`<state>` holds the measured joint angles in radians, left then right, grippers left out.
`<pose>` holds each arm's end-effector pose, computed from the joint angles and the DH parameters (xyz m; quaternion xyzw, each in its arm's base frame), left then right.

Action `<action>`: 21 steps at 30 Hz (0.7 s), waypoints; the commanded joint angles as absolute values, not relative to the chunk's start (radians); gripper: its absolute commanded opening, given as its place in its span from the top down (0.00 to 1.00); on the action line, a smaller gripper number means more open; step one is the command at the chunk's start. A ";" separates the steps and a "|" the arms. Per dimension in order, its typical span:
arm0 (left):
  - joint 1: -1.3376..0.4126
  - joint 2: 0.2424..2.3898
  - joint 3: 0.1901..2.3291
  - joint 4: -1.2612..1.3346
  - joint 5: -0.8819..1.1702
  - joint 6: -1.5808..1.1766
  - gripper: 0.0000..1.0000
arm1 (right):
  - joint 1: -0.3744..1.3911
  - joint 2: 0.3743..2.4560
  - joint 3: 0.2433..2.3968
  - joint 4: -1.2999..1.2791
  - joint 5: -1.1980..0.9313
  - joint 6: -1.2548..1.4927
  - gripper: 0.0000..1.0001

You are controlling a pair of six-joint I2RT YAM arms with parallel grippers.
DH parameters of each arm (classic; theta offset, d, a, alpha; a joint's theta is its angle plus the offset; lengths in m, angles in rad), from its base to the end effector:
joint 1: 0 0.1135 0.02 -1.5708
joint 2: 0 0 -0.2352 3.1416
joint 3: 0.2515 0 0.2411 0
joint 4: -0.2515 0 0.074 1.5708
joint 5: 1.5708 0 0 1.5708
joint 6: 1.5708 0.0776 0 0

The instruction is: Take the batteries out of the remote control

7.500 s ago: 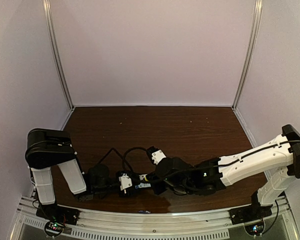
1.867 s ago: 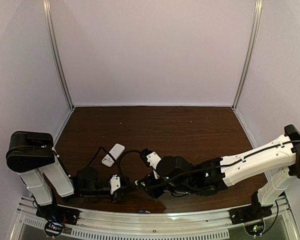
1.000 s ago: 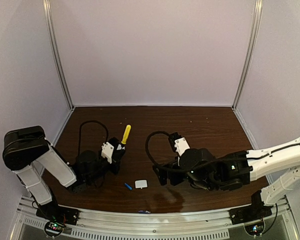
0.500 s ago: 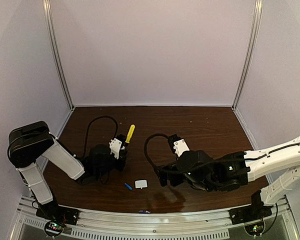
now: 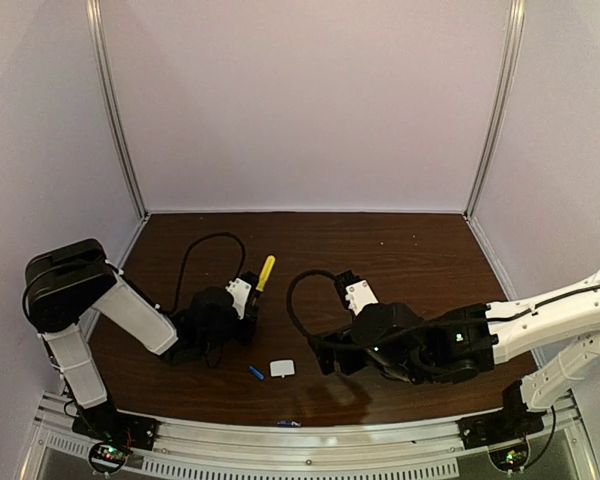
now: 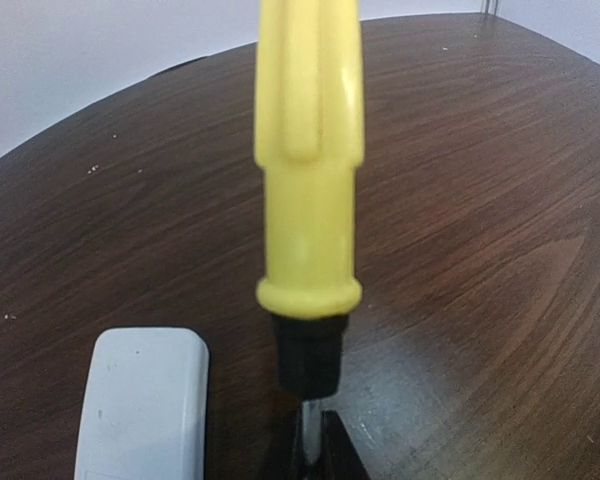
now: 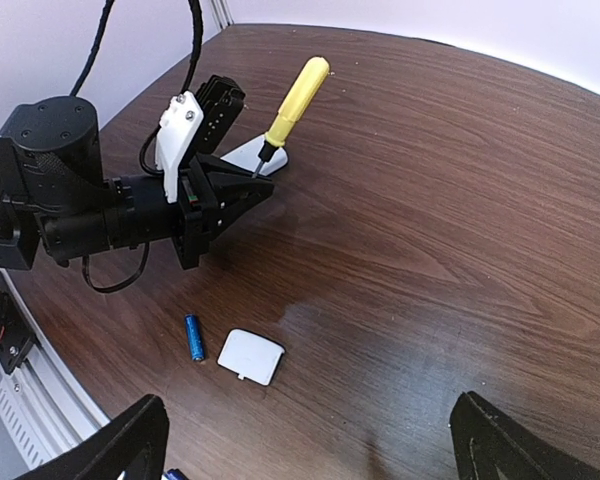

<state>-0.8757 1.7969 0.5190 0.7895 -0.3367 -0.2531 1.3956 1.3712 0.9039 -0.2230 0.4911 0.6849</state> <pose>0.2295 -0.2352 0.0674 0.1766 0.8308 -0.1503 0.5059 0.0916 0.3074 0.2017 -0.2082 0.8587 0.2453 0.3989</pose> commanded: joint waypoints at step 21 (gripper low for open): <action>-0.867 1.764 0.473 0.899 -0.306 -0.246 0.76 | 1.393 1.361 0.898 -0.247 0.523 0.686 0.00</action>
<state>-0.8757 1.8095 0.5190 0.8032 -0.3172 -0.2607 1.3956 1.3712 0.9039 -0.2359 0.4931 0.6846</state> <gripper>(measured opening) 0.225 0.996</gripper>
